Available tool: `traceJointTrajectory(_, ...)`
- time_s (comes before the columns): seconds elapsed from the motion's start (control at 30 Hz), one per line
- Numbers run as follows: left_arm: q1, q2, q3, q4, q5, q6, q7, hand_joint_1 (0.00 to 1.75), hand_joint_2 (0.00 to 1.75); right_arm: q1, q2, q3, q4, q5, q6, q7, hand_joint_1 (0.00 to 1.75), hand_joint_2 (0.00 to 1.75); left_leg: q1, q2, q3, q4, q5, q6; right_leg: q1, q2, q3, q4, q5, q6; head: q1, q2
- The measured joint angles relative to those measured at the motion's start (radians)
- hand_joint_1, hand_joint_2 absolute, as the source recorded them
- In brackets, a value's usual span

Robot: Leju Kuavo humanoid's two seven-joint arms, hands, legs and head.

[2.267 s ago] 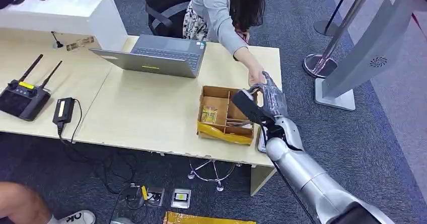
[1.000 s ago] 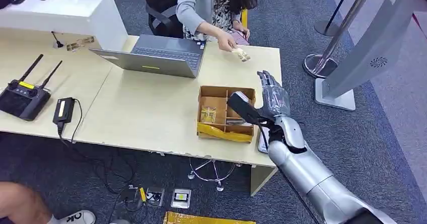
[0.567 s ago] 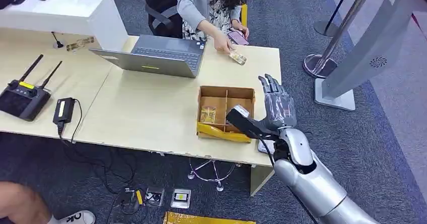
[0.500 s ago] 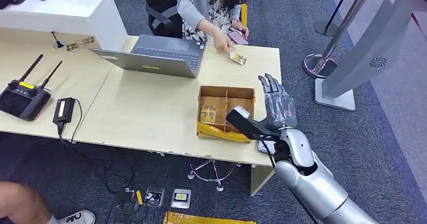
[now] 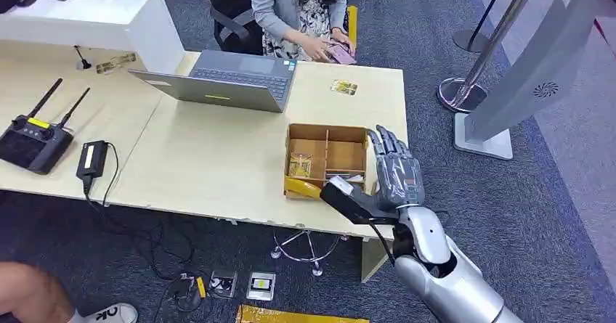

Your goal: Pass the card to the sensor for recognition and then transmit it.

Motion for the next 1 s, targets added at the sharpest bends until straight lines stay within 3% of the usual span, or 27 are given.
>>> traceJointTrajectory(0.6, -0.004, -0.008, 0.000, 0.000, -0.050, -0.018, 0.047, 0.00, 0.00, -0.006, 0.105, 0.055, 0.247, 0.087, -0.066, -0.033, 0.00, 1.75, 0.000, 0.000, 0.000, 0.000, 0.000, 0.000, 0.000, 0.000, 0.000, 0.000, 0.000, 0.000, 0.000, 0.000)
traceJointTrajectory(1.0, -0.013, -0.014, 0.000, -0.001, -0.065, -0.035, 0.072, 0.00, 0.00, -0.049, 0.157, 0.069, 0.333, 0.093, -0.057, -0.036, 0.00, 1.75, 0.000, 0.000, 0.000, 0.000, 0.000, 0.000, 0.000, 0.000, 0.000, 0.000, 0.000, 0.000, 0.000, 0.000)
